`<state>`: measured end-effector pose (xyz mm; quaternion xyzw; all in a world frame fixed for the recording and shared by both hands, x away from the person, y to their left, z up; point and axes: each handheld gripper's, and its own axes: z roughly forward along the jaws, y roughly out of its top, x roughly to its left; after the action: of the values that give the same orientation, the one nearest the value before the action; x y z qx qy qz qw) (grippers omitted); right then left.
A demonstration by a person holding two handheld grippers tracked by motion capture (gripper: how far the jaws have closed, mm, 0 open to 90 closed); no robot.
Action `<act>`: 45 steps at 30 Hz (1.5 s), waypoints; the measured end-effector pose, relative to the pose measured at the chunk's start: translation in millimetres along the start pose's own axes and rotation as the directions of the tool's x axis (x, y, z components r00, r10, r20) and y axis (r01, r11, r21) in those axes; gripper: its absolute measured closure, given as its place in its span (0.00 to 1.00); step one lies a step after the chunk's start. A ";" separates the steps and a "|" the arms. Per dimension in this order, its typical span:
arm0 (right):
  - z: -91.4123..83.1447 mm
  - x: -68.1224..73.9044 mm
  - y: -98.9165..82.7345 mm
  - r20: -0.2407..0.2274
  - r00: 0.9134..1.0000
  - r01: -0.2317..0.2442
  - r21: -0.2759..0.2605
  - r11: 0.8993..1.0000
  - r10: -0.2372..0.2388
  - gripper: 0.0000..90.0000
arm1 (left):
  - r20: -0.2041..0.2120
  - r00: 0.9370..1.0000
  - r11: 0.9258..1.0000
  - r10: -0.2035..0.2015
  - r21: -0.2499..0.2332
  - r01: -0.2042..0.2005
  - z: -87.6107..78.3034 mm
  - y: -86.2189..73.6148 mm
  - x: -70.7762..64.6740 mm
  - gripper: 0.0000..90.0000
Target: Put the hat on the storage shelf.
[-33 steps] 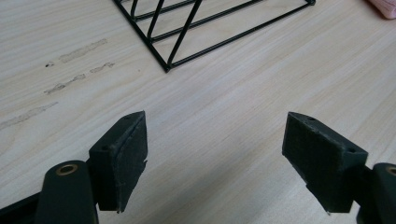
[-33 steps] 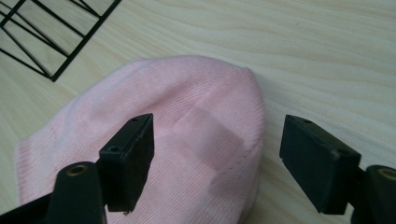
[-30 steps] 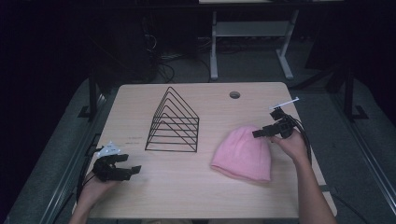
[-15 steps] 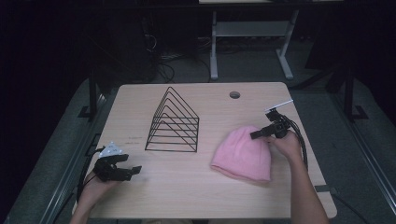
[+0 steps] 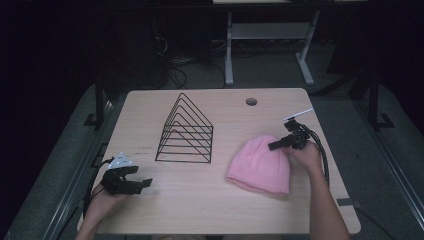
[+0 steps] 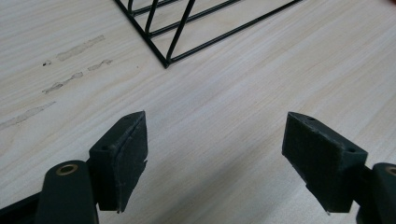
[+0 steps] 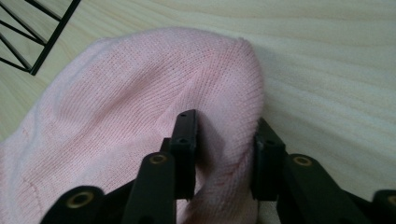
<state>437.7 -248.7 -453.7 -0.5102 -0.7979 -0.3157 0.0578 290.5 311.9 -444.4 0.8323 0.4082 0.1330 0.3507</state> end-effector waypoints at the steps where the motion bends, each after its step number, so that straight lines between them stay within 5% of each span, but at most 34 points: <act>1: -0.7 0.9 -0.3 -0.005 1.000 0.004 -0.006 1.000 -0.004 0.81 | 0.000 1.000 1.000 0.000 0.001 0.000 -0.1 0.0 0.1 0.25; 13: -15.6 8.5 -0.4 -0.041 0.998 0.045 -0.042 0.998 -0.047 0.88 | 0.000 1.000 1.000 -0.005 0.005 0.005 0.4 -0.1 -1.4 0.25; 22: -36.5 17.4 -0.7 -0.121 0.989 0.067 -0.111 0.992 -0.080 0.88 | 0.002 1.000 1.000 -0.006 0.005 0.006 -0.2 -0.1 -1.8 0.25; 31: -50.4 26.1 -0.6 -0.149 0.983 0.087 -0.145 0.986 -0.109 0.88 | 0.018 1.000 1.000 -0.008 -0.003 0.008 -2.4 0.6 0.4 0.26; 45: -85.6 54.4 21.9 -0.160 0.961 0.190 -0.210 0.959 -0.226 0.88 | 0.084 0.996 0.999 -0.028 -0.025 0.030 -3.1 7.6 6.6 0.26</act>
<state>411.0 -248.4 -353.4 -0.3954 -0.8042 -0.4412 0.0472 297.6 315.2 -437.4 0.8265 0.4035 0.0982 0.3800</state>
